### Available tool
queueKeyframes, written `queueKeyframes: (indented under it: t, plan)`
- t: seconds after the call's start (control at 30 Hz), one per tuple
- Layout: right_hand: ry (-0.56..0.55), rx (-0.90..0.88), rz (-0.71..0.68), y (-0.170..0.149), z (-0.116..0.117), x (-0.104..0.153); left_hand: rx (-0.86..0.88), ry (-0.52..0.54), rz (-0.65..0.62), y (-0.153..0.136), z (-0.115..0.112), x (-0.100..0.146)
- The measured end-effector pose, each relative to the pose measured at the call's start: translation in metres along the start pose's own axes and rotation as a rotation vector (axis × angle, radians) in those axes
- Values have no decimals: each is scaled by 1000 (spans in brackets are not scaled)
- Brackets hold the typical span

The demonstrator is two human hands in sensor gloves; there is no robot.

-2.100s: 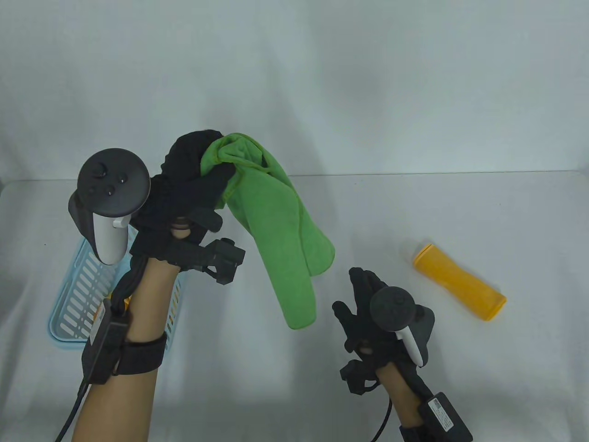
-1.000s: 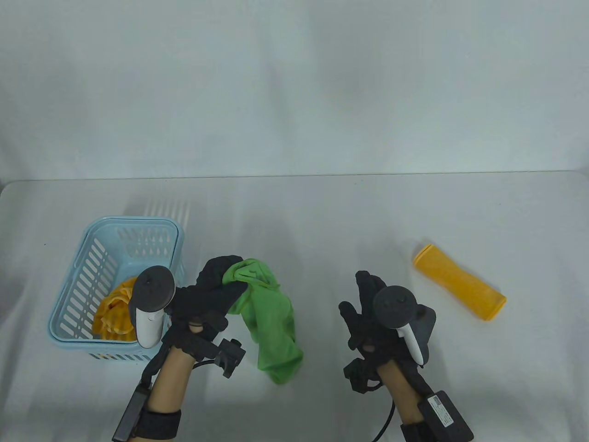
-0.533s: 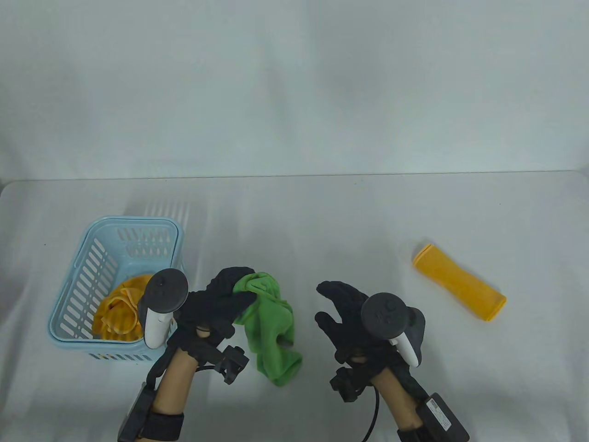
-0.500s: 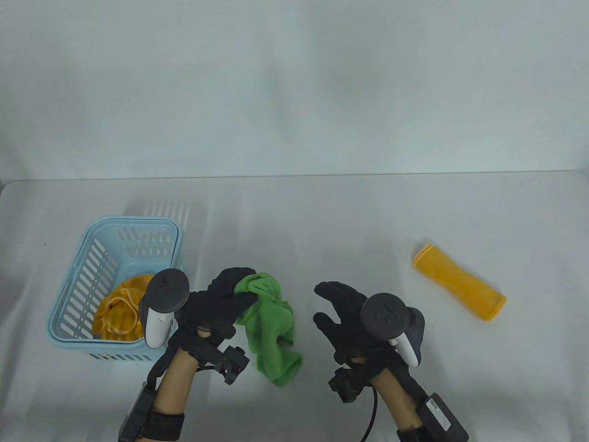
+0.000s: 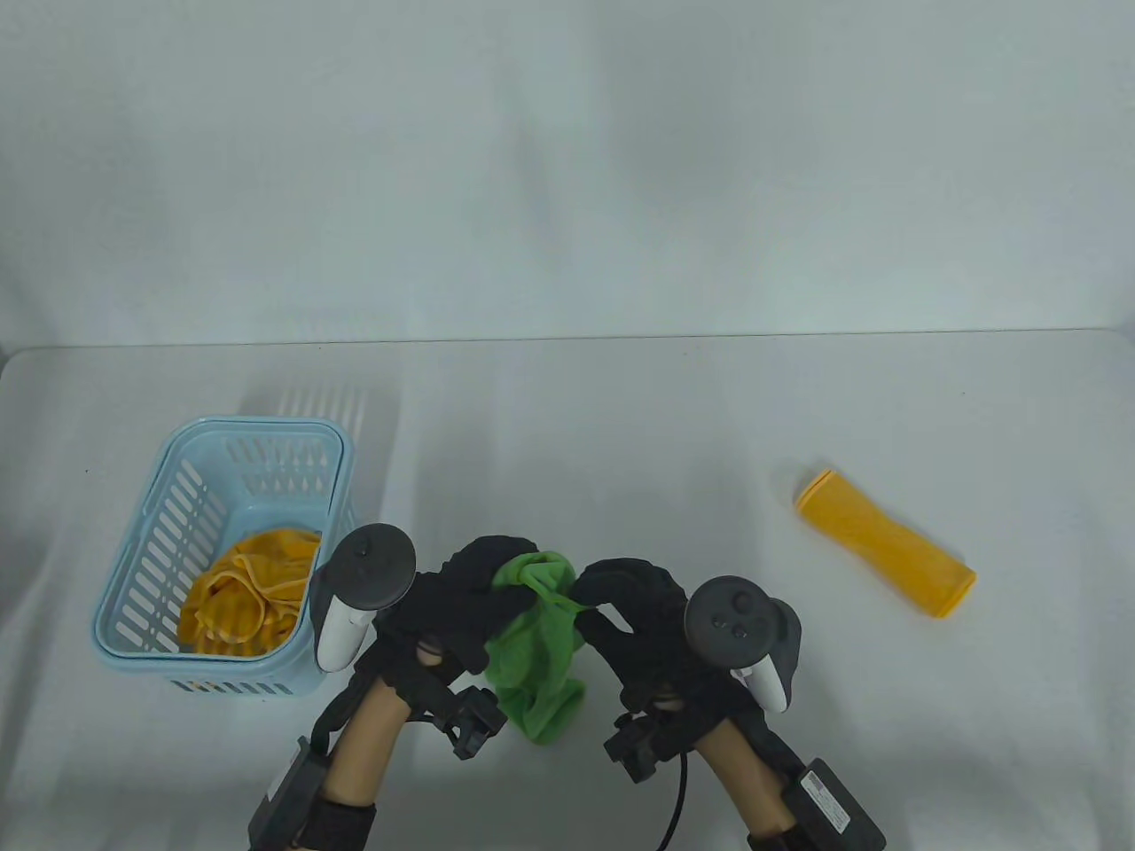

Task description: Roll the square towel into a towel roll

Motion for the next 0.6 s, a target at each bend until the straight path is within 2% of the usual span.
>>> queueKeyframes:
  t: [0.2,0.33,0.43,0.5,0.6]
  plan:
    - [-132,-100,46,-6,-24,2,-149,-30,16,-3,-1,-2]
    - [-87,-55,56,-5,-20,1,-202,-48,21,-1,-8,-3]
    - [-36,51,87,-4,-15,1,-266,-54,28,-2,-9,-3]
    - [-34,77,99,-5,-14,1,-275,-51,32,-3,-9,-2]
    - [-86,66,121,1,-24,-6,-332,-57,49,-4,-11,-2]
Point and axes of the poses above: the tracker on the back of each hand, its own y axis roughly to the thumb side, its own x axis roughly from the fingertips to the wrist, z = x × y, the point moved 5 cm from there along -x, roughly from the wrist to the fingertips, and after that the axes turned 13 degrees about -z, right-handed, at the moved point
